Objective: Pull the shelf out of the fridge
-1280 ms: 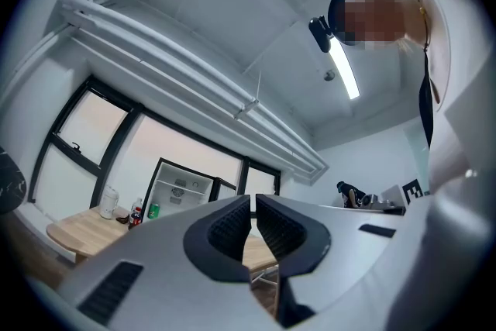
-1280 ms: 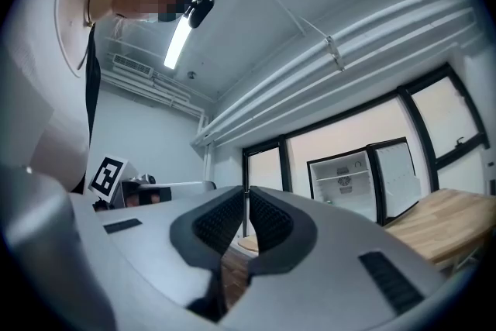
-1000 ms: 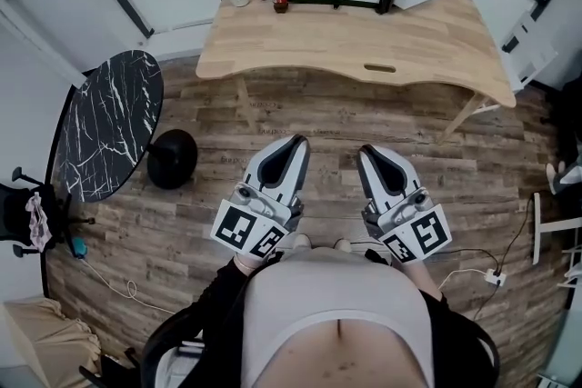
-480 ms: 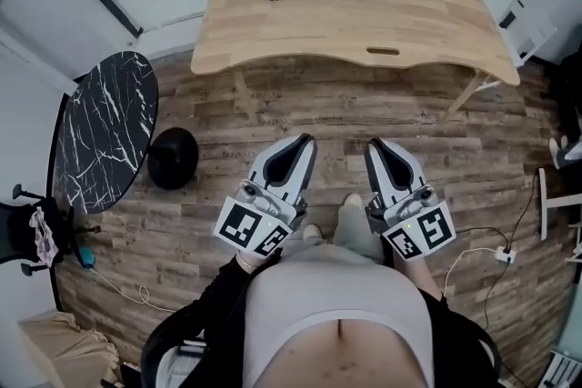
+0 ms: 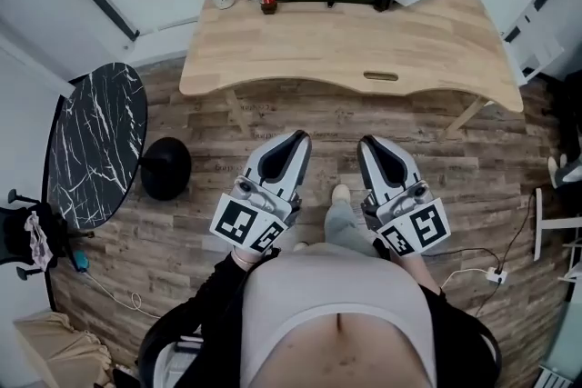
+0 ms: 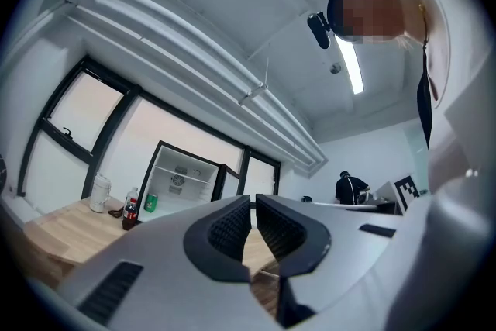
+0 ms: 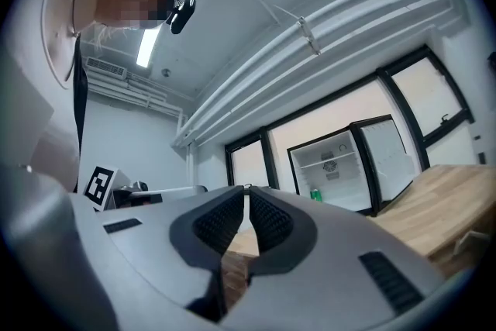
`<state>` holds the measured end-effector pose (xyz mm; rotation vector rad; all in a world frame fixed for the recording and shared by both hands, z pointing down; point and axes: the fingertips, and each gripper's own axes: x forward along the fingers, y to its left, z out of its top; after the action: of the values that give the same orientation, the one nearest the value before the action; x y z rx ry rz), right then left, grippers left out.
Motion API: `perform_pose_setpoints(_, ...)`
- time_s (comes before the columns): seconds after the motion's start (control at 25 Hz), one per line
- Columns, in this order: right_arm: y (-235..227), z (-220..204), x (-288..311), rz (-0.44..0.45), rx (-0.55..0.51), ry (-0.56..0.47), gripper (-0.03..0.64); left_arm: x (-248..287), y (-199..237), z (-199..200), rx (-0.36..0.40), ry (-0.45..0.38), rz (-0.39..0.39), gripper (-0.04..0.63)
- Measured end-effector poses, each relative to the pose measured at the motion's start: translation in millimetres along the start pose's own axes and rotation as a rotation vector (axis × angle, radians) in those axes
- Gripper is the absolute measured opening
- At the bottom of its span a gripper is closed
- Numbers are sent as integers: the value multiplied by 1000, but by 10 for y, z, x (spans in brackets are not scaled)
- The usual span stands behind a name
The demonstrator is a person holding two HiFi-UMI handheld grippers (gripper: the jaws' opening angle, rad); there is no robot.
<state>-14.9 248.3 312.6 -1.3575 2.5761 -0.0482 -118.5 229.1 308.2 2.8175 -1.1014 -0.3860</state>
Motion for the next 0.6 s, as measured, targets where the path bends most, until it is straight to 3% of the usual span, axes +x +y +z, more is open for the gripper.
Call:
perform_pose_setpoints(0.36,-1170,248,724,50,-35,-12,41,1222,467,28,33,-36,54,26)
perform_pose_setpoints(0.6,-1633,294,989,91,-49,6,41,1739,610,-17,20,-51,93,26)
